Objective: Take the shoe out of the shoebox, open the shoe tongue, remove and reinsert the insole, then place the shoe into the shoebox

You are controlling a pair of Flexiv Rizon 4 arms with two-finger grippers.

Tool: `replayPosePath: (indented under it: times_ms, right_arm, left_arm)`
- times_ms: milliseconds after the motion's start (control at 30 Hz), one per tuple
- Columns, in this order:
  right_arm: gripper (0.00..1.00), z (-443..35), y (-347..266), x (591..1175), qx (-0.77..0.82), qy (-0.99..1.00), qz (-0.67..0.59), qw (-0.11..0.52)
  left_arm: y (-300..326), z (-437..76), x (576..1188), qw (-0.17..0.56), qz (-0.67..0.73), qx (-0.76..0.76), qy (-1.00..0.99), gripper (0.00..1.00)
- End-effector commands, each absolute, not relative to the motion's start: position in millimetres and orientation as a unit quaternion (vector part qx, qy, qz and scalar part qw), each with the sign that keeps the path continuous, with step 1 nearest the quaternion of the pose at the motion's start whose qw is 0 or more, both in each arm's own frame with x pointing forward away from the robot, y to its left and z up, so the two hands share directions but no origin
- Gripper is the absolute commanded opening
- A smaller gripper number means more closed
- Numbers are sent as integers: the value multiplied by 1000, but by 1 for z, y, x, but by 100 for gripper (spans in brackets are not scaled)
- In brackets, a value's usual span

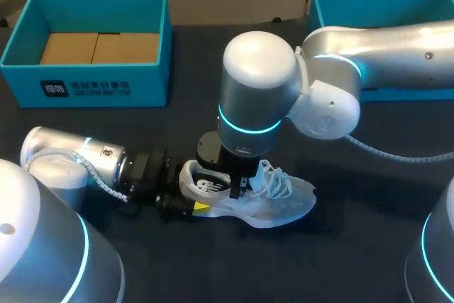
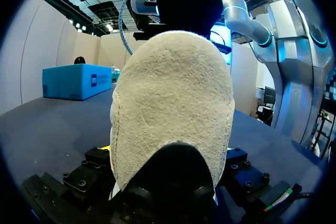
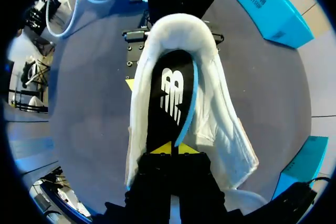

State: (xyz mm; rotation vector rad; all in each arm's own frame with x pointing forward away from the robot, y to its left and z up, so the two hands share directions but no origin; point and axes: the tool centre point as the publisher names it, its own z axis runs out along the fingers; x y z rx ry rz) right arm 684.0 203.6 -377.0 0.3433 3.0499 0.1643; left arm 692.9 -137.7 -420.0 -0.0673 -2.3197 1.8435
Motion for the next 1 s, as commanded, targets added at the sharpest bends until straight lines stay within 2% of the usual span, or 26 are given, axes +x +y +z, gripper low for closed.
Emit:
replayPosePath:
  times_ms: [33,500,1000]
  right_arm:
    - [0,-374,196,681,115,989,78,44]
    - [0,-359,183,680,134,977,142,87]
    - [0,-344,179,693,89,972,189,104]
  left_arm:
    - [-141,-422,696,89,618,-22,-781,0]
    - [-141,-422,696,89,618,-22,-781,0]
    - [-141,-422,696,89,618,-22,-781,0]
